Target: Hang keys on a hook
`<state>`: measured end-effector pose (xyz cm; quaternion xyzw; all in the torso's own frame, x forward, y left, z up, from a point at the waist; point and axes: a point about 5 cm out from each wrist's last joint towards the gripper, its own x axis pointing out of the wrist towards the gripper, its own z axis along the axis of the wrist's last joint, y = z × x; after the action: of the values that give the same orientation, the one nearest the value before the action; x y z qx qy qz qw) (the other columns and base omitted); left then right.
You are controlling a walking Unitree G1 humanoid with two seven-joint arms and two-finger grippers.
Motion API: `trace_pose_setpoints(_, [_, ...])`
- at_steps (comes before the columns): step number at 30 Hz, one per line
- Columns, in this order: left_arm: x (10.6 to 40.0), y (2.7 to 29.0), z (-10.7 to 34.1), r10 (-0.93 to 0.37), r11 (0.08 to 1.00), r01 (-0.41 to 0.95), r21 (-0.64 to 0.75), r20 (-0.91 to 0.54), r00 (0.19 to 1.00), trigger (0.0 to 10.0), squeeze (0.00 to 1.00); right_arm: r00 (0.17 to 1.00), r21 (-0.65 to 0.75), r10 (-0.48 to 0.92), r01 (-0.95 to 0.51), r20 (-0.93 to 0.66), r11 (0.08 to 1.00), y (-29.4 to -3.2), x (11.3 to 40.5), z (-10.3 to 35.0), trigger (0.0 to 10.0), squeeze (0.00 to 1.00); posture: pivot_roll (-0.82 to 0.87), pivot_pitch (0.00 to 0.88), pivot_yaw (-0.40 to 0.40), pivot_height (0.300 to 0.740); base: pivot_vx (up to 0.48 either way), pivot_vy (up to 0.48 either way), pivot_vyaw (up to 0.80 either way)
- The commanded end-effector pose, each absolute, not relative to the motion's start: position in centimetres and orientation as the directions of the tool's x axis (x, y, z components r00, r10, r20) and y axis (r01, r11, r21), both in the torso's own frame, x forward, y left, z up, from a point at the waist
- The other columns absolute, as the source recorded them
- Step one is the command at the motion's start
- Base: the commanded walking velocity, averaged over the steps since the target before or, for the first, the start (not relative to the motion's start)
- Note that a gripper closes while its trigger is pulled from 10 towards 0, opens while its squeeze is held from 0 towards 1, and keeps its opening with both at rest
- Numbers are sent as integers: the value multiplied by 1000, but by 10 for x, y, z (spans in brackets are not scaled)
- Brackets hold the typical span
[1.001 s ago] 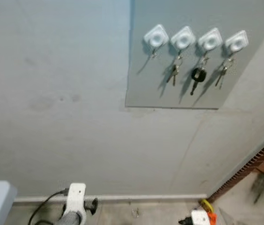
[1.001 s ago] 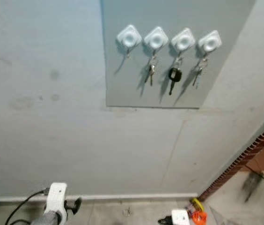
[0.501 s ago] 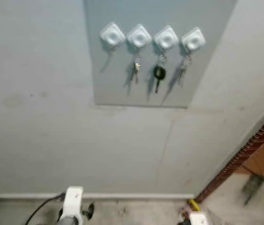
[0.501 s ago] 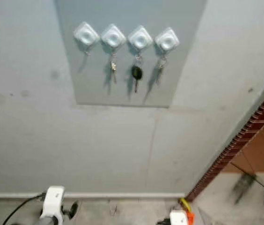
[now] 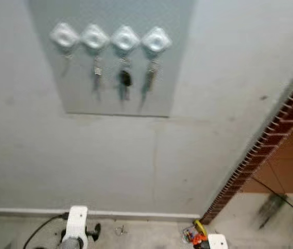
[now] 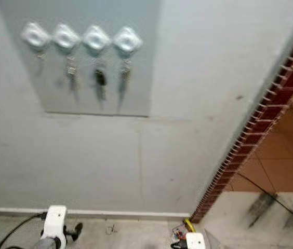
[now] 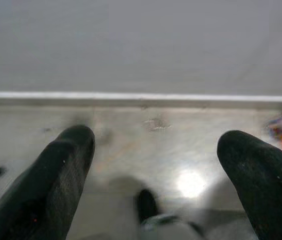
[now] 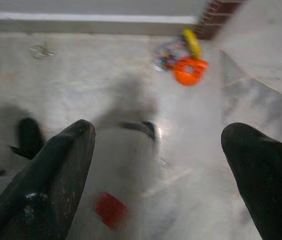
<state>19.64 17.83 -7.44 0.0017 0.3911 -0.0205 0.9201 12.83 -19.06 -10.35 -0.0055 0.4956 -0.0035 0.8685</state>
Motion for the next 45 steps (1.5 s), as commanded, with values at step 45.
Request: trace_pose_setpoints(45, [194, 183, -76, -31, 999, 47, 1, -735, 677, 10000, 0, 497, -11, -14, 10, -867, 1000, -188, 127, -105, 10000, 0, -46, 0, 15, 740, 0, -36, 0])
